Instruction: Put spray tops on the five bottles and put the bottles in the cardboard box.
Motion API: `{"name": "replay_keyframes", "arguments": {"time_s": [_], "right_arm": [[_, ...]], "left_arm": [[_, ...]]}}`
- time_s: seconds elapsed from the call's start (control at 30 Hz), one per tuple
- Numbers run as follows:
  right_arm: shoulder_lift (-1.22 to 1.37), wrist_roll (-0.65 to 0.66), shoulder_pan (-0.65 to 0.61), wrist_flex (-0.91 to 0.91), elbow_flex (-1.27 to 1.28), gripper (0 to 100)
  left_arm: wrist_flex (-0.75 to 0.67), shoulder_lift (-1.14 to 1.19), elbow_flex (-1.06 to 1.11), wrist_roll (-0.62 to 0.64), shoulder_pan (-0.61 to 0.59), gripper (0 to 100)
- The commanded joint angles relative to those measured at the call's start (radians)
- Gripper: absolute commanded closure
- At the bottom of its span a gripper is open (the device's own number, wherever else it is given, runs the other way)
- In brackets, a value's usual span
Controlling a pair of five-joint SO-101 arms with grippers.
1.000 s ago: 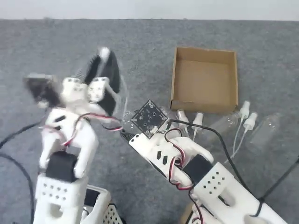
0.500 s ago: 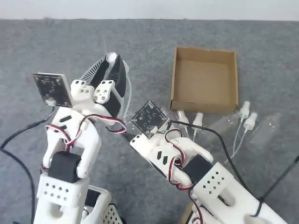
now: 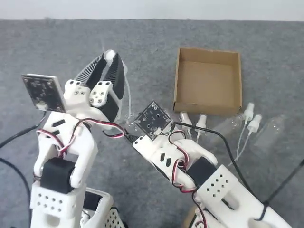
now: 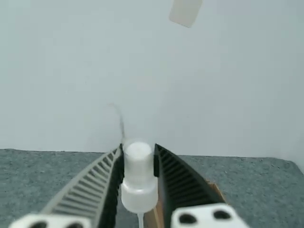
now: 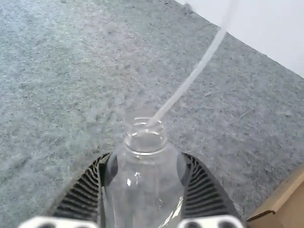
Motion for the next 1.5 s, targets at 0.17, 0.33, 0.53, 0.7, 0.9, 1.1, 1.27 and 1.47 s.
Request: {"name": "replay_keyframes", "arguments": {"time_s": [0.17, 0.33, 0.53, 0.7, 0.9, 1.1, 1.27, 1.47], "right_arm": [[-0.045, -0.015, -0.004, -0.028, -0.02, 99.3], [-0.042, -0.049, -0.001, -0.038, -0.021, 99.3], [-0.041, -0.1, 0.058, -0.062, -0.023, 99.3], [-0.039, -0.101, 0.059, -0.084, -0.021, 99.3], [-0.047, -0.094, 0.062, -0.071, -0.017, 99.3], [-0.05, -0.1, 0.062, -0.061, 0.0, 99.3], [-0.051, -0.101, 0.062, -0.251, 0.078, 99.3], [-0.051, -0.101, 0.059, -0.372, 0.138, 99.3]], "left_arm": [[0.201, -0.017, -0.05, -0.124, 0.008, 99], [0.298, -0.017, -0.05, -0.138, 0.009, 99], [0.368, -0.017, -0.05, -0.187, 0.06, 99], [0.413, -0.015, -0.045, -0.204, 0.138, 99], [0.416, -0.015, -0.041, -0.207, 0.138, 99], [0.416, -0.015, -0.041, -0.209, 0.138, 98], [0.416, -0.015, -0.047, -0.209, 0.138, 88], [0.41, -0.015, -0.05, -0.206, 0.137, 87]]}}
